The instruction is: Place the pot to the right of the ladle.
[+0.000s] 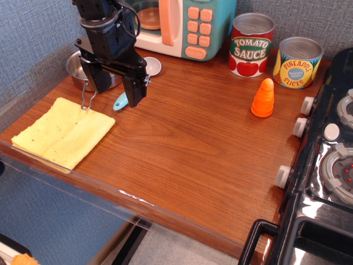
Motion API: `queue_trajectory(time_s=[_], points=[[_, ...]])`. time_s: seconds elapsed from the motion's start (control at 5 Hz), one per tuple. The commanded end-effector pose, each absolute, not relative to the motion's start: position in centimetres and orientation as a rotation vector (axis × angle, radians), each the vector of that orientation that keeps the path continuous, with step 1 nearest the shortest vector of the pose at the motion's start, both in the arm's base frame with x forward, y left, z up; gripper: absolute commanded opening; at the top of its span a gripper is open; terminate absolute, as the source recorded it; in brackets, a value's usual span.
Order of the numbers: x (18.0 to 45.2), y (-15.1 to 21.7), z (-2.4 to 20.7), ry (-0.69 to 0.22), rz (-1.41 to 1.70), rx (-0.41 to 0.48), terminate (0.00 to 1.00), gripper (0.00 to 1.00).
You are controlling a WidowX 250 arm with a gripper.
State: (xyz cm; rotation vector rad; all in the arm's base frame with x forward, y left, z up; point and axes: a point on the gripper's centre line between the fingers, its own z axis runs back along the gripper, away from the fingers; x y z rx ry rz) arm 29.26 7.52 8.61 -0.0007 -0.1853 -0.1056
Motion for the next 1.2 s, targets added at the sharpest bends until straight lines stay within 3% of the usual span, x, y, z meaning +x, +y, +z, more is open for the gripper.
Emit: queue_trajectory(time_s=[0.0, 0.4, 0.8, 1.0], points=[[29.3, 7.5, 8.6, -0.185, -0.106, -0.001, 0.0, 1.0], [33.6, 11.3, 9.6, -0.211, 0.013, 0.007, 0.0, 1.0], [37.5, 15.0, 10.2, -0.218, 0.089, 0.081, 0.0, 1.0], [38.6, 16.8, 8.9, -0.19, 0.124, 0.085, 0.0, 1.0]])
